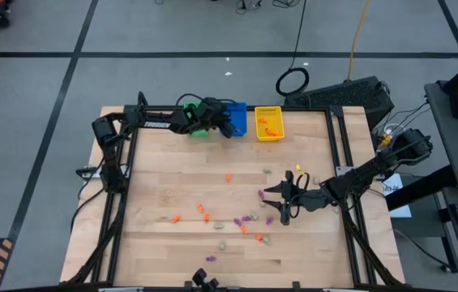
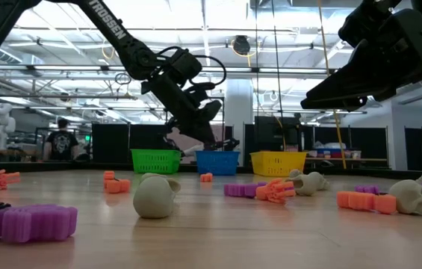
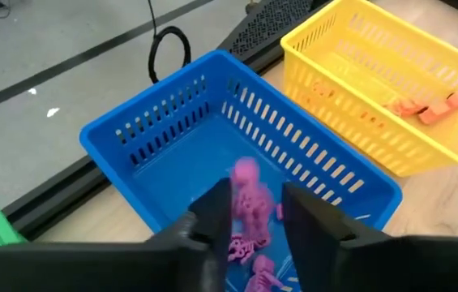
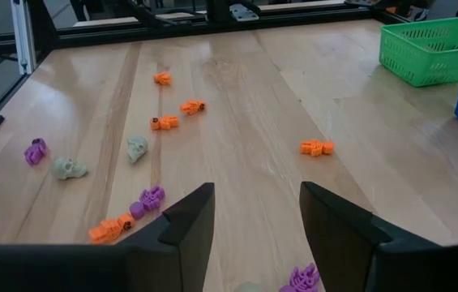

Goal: Sort Halloween decoration
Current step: Put the purple skeleton toy into the blue bin, then put the orange skeleton toy into the yellow bin

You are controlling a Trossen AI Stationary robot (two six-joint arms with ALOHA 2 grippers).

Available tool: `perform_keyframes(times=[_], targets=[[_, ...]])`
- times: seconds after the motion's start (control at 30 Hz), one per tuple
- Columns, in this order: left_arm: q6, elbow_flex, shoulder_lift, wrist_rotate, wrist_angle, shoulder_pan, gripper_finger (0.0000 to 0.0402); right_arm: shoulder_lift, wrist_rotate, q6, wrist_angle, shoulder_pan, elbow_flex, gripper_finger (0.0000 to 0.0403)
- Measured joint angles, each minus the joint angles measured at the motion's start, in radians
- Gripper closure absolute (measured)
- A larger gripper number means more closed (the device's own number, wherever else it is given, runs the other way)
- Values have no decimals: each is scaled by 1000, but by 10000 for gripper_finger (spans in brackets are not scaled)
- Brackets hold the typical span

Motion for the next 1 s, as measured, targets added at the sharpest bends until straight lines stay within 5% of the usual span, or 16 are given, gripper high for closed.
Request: perform_keyframes(times=[0.3, 0.63, 0.77, 1.0], targets=[[-26, 0, -26, 6, 2, -3, 177, 0, 0, -2, 0, 0, 0, 234], [-16, 0, -238, 60, -194, -100, 160, 0, -4, 18, -19, 0, 0, 234], [28, -4, -317, -17, -297, -202, 160, 0, -4, 44, -30, 0, 0, 234], [25, -6, -416, -328, -544, -416, 160, 0, -4, 70, -47, 0, 0, 234]])
